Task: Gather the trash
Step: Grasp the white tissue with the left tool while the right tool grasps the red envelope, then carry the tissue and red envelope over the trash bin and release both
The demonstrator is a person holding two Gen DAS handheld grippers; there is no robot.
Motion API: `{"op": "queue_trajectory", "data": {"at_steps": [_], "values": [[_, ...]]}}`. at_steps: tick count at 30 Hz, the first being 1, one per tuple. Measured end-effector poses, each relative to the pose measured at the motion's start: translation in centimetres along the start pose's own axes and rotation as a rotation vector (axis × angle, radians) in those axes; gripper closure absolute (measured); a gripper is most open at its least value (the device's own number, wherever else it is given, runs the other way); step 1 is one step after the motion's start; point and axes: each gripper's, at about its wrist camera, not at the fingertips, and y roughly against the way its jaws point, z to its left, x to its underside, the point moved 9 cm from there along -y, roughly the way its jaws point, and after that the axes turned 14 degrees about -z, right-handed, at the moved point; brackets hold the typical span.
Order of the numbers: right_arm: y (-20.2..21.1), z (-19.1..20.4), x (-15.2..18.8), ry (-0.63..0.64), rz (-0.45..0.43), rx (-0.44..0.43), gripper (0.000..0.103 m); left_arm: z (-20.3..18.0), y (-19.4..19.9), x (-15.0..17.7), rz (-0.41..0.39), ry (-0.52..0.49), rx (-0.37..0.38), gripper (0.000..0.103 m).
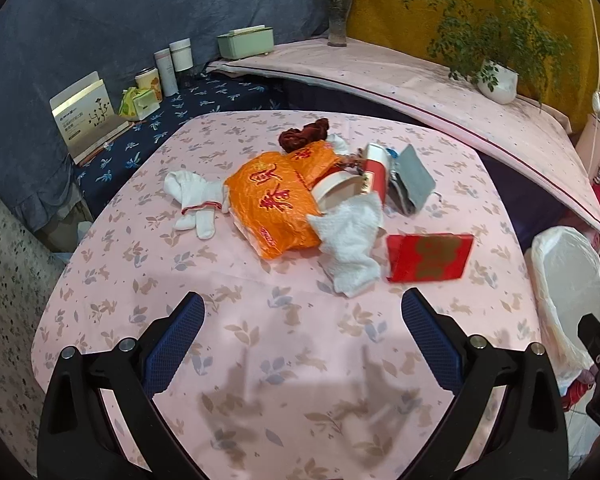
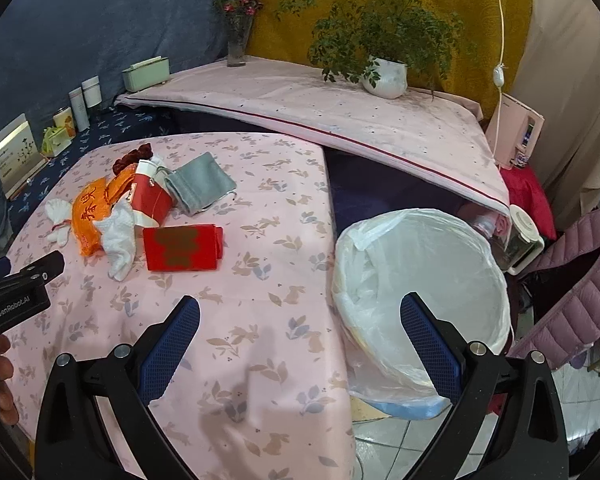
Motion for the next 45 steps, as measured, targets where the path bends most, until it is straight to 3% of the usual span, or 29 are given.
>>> {"op": "queue_trajectory", "data": {"at_steps": [2, 10, 15, 21, 23, 28, 36, 45], "values": [[-1.1, 1.0, 0.1, -0.003, 0.014, -0.030, 0.007, 0.4, -0.9, -0.1, 0.000, 0.002, 0.000, 0.009], [-5.9, 3.6, 0.2, -0.018, 0.041, -0.109, 0.007, -1.5, -5.5, -0.1, 0.030, -0.012, 0.140, 0.009], [-9.7, 5.2, 0.5, -0.025, 0.073, -0.163, 0.017, -3.4, -8.6, 0.3, 0.044, -0.018, 0.172, 0.011], [-12.8, 7.5, 0.6, 0.027, 0.069, -0.251, 0.022, -4.3, -11.6, 0.9, 0.101, 0.002, 0.213, 0.033], [-13.8, 8.3, 0.6, 0.057, 0.065, -0.275, 0.026, -4.3, -12.1, 1.1, 0.116, 0.015, 0.227, 0.045], [-15.4, 9.5, 0.7, 0.070, 0.084, -0.353, 0.043, -4.1, -12.3, 1.7, 0.142, 0.033, 0.279, 0.075], [-14.3, 10.9, 1.7, 0.076, 0.118, -0.434, 0.097, -4.2, -11.1, 1.6, 0.131, 0.035, 0.310, 0.082], [-9.6, 10.0, 1.8, 0.051, 0.078, -0.452, 0.102, -5.2, -8.6, 1.7, 0.134, 0.031, 0.307, 0.083]]}}
